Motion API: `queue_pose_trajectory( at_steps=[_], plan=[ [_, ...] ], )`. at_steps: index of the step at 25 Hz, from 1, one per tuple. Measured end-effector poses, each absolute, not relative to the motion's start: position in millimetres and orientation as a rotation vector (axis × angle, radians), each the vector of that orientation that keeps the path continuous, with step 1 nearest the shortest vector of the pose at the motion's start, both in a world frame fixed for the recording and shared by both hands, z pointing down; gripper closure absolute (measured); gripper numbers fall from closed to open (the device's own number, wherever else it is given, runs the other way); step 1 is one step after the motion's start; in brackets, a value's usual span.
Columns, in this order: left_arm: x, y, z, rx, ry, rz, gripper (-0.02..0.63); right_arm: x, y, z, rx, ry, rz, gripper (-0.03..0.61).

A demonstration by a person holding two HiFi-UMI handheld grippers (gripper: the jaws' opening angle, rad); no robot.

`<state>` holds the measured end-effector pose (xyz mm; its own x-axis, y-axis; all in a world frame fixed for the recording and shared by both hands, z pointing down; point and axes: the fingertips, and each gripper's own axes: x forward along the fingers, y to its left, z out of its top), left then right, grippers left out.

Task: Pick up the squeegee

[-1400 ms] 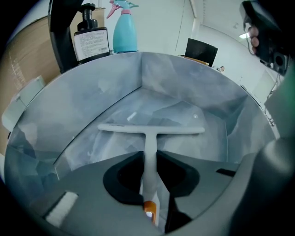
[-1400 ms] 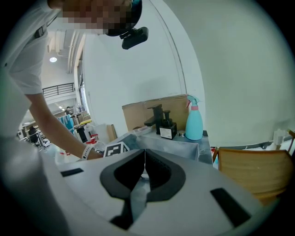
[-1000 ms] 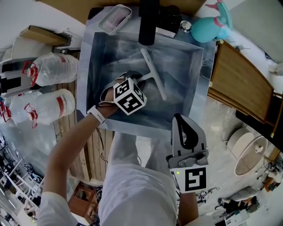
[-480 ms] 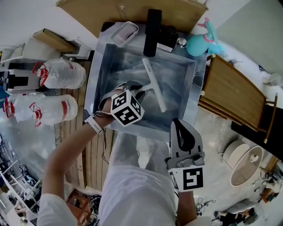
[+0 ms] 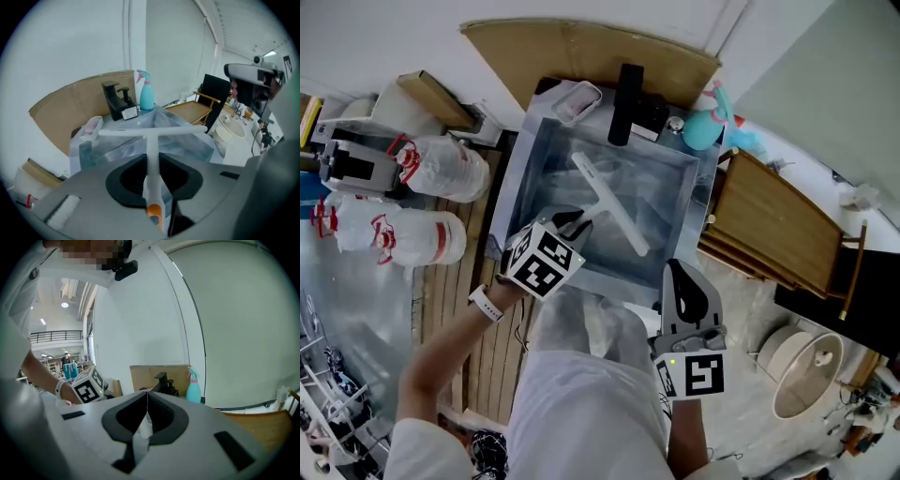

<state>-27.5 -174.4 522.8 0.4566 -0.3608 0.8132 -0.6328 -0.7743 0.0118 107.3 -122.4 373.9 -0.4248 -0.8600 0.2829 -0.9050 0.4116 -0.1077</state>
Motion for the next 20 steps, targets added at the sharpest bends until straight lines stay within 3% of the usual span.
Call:
queue_pose_trajectory(
  at_steps=[20],
  plan=[
    [-125,-97,340,2.216,-1.629,0.685,0.532,105,-97,304,1.597,-2.550,0.269,0.572]
  ],
)
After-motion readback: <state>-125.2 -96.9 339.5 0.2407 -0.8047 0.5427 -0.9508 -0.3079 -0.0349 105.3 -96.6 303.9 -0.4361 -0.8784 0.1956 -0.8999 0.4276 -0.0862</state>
